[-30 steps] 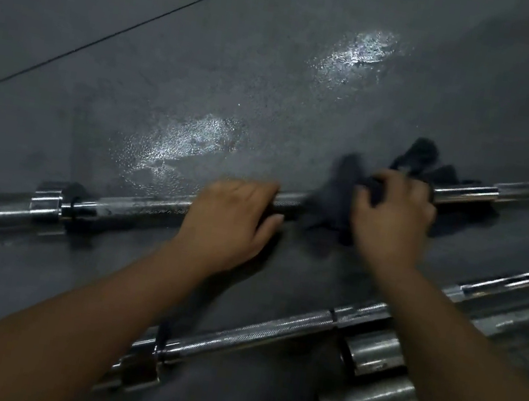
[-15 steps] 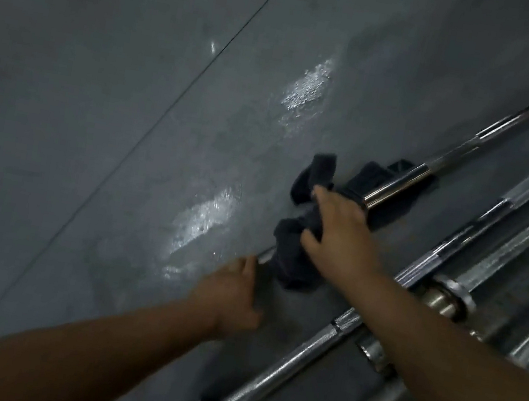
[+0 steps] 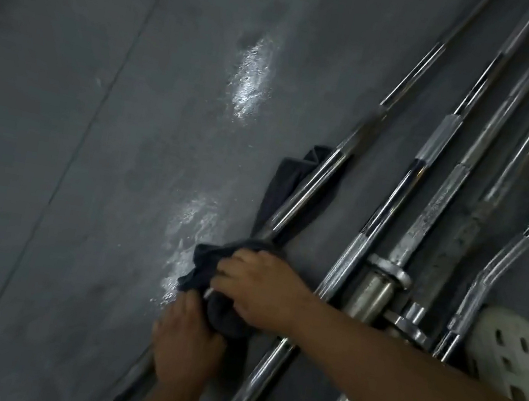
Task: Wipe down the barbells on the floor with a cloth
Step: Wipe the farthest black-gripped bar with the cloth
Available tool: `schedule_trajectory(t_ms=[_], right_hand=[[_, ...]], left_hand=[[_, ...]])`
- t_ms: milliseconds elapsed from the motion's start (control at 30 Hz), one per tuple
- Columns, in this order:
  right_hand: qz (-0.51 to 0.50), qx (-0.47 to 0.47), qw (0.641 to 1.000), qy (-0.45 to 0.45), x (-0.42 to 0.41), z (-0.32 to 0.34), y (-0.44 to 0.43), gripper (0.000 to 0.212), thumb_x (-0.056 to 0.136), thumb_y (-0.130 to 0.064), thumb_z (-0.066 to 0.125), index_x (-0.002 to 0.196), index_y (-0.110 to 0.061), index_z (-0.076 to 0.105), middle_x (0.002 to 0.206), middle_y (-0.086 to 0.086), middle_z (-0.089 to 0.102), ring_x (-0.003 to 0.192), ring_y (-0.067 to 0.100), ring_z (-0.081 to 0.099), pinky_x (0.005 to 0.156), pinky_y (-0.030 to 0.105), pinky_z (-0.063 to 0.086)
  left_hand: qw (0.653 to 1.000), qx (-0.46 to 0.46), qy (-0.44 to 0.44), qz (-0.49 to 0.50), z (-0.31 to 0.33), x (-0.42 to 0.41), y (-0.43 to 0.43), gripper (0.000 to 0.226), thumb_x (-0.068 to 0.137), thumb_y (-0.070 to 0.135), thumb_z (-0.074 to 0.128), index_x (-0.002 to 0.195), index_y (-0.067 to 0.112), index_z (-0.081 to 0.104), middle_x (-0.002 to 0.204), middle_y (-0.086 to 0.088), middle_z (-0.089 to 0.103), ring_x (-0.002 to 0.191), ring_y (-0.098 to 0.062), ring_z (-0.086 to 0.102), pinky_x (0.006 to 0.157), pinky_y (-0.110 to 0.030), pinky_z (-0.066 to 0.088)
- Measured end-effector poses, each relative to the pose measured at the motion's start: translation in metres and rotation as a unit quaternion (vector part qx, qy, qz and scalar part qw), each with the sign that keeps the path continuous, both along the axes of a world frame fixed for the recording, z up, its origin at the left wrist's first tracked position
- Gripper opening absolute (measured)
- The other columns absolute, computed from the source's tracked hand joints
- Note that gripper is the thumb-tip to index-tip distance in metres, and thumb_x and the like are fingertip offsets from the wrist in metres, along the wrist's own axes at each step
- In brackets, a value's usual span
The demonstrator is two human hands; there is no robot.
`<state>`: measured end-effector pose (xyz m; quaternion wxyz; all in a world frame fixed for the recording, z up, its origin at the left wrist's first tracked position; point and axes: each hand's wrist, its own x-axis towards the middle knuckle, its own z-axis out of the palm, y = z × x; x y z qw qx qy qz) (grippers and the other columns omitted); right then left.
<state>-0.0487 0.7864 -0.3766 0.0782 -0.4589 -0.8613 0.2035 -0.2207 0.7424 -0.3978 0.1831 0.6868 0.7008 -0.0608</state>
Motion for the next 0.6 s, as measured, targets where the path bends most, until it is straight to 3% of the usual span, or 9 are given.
schedule_trajectory(t_ms=[133,200,267,367,433,600], right_hand=[[-0.202,0.04,0.979,-0.003,0.067,-0.015,0.057,0.027,0.065,-0.02,0.056,0.088,-0.017,0.068,0.095,0.002,0.063,0.093,0.028,0.058,0.072,0.037,0.052],[-0.282,0.028,0.958,0.03,0.063,-0.014,0.062,0.027,0.064,-0.019,0.056,0.086,-0.015,0.071,0.096,0.003,0.065,0.095,0.03,0.059,0.071,0.038,0.051],[-0.286,0.014,0.957,0.043,0.028,-0.01,0.047,0.022,0.065,-0.019,0.053,0.079,-0.017,0.07,0.091,0.002,0.066,0.091,0.031,0.059,0.07,0.039,0.048],[-0.139,-0.008,0.989,0.044,0.001,-0.008,0.021,0.028,0.068,-0.027,0.044,0.081,-0.023,0.069,0.089,-0.003,0.065,0.087,0.025,0.059,0.069,0.037,0.044],[-0.096,-0.006,0.995,0.025,0.024,-0.015,0.034,0.035,0.069,-0.032,0.041,0.088,-0.024,0.069,0.093,-0.002,0.065,0.091,0.025,0.059,0.074,0.038,0.048],[-0.278,-0.005,0.96,0.032,0.062,-0.014,0.062,0.034,0.072,-0.033,0.043,0.092,-0.023,0.069,0.101,-0.003,0.065,0.103,0.025,0.057,0.081,0.042,0.049]], left_hand=[[0.999,0.032,0.002,0.038,-0.005,0.001,0.005,0.044,0.062,0.044,0.051,0.098,0.02,0.058,0.082,-0.005,0.062,0.074,-0.034,0.062,0.065,-0.04,0.049],[0.998,0.033,0.01,0.052,-0.005,0.006,0.005,0.043,0.061,0.039,0.055,0.097,0.018,0.061,0.079,-0.006,0.062,0.071,-0.033,0.062,0.064,-0.039,0.048],[0.998,0.032,0.014,0.053,-0.002,0.006,0.005,0.039,0.06,0.035,0.056,0.093,0.015,0.061,0.076,-0.007,0.061,0.069,-0.033,0.061,0.061,-0.039,0.047],[0.999,0.035,0.005,0.037,0.0,0.006,0.002,0.045,0.056,0.043,0.048,0.091,0.016,0.059,0.079,-0.007,0.06,0.071,-0.033,0.061,0.06,-0.039,0.045],[0.999,0.036,0.013,0.036,0.0,0.009,0.001,0.047,0.055,0.042,0.048,0.095,0.018,0.057,0.083,-0.006,0.059,0.075,-0.033,0.061,0.063,-0.04,0.045],[0.998,0.022,0.022,0.052,0.004,0.015,0.001,0.049,0.056,0.036,0.048,0.101,0.017,0.058,0.088,-0.007,0.061,0.078,-0.033,0.061,0.066,-0.041,0.048]])
